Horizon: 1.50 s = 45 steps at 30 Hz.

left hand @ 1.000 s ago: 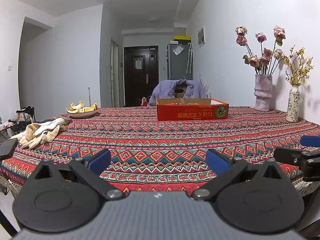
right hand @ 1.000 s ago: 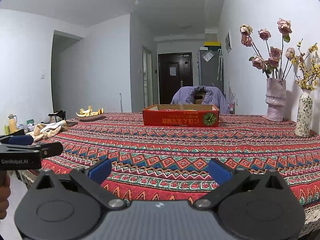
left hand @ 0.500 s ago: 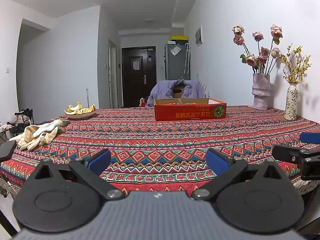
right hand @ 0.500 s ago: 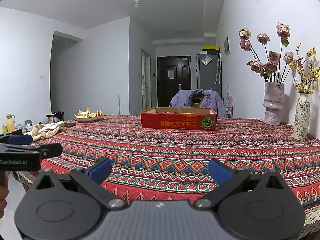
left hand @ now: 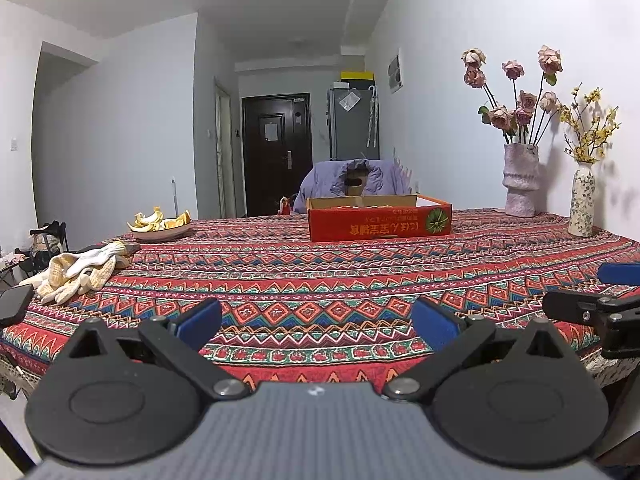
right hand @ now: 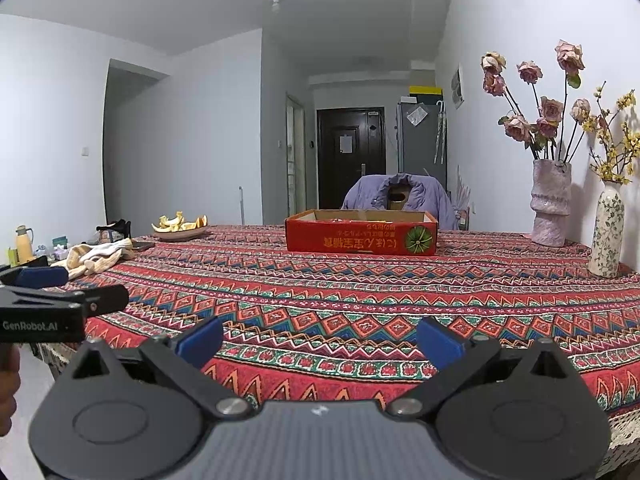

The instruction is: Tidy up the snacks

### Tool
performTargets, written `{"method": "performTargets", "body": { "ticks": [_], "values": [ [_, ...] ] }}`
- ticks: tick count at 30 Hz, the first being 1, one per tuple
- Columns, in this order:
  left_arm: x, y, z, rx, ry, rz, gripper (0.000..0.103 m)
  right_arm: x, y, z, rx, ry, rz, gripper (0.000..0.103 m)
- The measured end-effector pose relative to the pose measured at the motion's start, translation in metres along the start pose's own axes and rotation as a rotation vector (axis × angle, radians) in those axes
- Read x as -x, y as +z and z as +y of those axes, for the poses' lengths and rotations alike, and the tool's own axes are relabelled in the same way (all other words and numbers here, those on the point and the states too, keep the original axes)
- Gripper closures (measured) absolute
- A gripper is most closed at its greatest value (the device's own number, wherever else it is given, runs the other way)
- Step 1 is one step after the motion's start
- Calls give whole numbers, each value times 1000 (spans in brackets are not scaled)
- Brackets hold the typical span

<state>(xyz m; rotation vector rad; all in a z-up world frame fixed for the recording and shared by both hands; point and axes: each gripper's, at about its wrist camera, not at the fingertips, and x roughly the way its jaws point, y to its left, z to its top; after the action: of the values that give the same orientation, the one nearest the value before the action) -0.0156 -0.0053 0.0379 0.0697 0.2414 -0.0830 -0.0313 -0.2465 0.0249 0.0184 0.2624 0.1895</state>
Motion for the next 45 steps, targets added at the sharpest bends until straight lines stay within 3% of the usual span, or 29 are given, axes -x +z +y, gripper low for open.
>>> {"method": "performTargets", "body": {
  "ticks": [45],
  "values": [
    [6, -1, -2, -4, -1, -33, 0, -2, -4, -2, 1, -17, 9, 0]
  ]
}}
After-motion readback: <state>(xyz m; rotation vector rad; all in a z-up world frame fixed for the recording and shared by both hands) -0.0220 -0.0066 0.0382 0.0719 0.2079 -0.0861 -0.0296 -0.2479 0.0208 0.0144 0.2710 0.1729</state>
